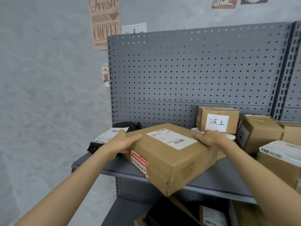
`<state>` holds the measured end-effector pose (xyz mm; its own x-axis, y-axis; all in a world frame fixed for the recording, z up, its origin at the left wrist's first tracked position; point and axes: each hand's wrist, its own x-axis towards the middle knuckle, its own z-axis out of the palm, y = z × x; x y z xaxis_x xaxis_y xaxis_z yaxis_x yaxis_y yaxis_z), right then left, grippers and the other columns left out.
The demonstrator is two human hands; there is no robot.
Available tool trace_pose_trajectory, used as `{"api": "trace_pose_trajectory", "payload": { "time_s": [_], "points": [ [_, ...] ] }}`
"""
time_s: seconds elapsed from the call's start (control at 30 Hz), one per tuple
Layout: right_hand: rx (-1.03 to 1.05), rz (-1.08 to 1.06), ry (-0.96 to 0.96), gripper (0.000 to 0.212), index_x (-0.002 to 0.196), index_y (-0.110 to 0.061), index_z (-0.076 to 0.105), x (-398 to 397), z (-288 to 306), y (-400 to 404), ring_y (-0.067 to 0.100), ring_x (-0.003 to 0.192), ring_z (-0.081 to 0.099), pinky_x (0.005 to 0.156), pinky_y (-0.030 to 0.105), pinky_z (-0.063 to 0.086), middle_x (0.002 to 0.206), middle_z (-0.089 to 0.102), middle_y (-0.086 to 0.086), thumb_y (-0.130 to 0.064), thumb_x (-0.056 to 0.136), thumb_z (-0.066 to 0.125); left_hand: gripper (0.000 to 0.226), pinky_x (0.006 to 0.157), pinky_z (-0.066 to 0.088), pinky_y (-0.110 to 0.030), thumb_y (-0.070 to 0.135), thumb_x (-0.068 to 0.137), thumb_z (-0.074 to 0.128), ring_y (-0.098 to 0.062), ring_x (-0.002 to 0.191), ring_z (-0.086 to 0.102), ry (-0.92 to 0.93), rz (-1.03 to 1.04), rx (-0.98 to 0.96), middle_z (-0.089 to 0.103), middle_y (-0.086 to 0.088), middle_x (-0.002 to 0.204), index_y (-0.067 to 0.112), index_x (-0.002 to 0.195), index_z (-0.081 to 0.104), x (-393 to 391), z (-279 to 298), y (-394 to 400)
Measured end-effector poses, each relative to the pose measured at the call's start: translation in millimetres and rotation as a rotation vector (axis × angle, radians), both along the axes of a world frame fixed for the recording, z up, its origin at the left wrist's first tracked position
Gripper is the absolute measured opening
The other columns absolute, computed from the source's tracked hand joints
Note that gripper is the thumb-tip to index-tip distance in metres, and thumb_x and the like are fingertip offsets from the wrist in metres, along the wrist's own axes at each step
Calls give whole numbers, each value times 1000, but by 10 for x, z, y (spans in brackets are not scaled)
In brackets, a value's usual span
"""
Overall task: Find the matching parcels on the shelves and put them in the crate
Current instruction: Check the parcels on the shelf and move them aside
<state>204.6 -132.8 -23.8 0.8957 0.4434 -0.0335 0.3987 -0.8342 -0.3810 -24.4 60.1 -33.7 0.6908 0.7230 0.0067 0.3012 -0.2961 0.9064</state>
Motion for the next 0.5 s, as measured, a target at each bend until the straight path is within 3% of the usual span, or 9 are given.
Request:
{"api": "trace_pose_trajectory", "payload": {
  "time_s": [0.1,0.23,0.3,0.37,0.43,0.5],
  "points": [
    [58,-5,-84,62,134,-13,47,-62,-56,-34,37,133,27,109,46,27,143,34,15,-54,89,37,68,87,52,-37,43,81,66,-18,107,54,-30,-53,-93,54,0,120,14,135,36,-44,-24,-223],
    [131,-53,-99,55,112,-14,56,-91,-63,-114,35,126,35,99,41,33,131,45,12,-58,80,50,61,93,50,-42,38,79,70,-21,110,56,-33,-50,-103,58,-1,121,19,130,43,-56,-71,-470],
    [279,-13,23,42,86,-10,53,-75,-53,-161,29,102,53,82,34,44,108,57,11,-51,78,60,53,87,51,-37,30,77,74,-17,103,59,-69,-37,-107,63,0,114,21,123,50,-80,-51,-536],
    [428,32,125,36,72,-9,51,-94,-41,-210,18,74,55,67,31,42,91,59,10,-41,77,67,45,74,50,-23,21,74,77,-11,96,62,-109,-45,-91,66,1,110,23,114,57,-89,12,-567],
    [508,57,215,32,85,-6,59,-142,-6,-252,19,76,57,69,30,43,94,59,12,-35,77,69,59,80,47,-21,18,70,80,-13,105,59,-133,-40,-68,60,-1,124,17,122,51,-70,105,-590],
    [455,82,246,56,119,-2,50,-213,42,-298,24,91,55,72,30,41,105,55,11,-35,78,68,90,90,42,-28,20,67,82,-20,115,50,-110,20,-83,49,-2,129,10,139,30,-30,172,-604]
  ]
}}
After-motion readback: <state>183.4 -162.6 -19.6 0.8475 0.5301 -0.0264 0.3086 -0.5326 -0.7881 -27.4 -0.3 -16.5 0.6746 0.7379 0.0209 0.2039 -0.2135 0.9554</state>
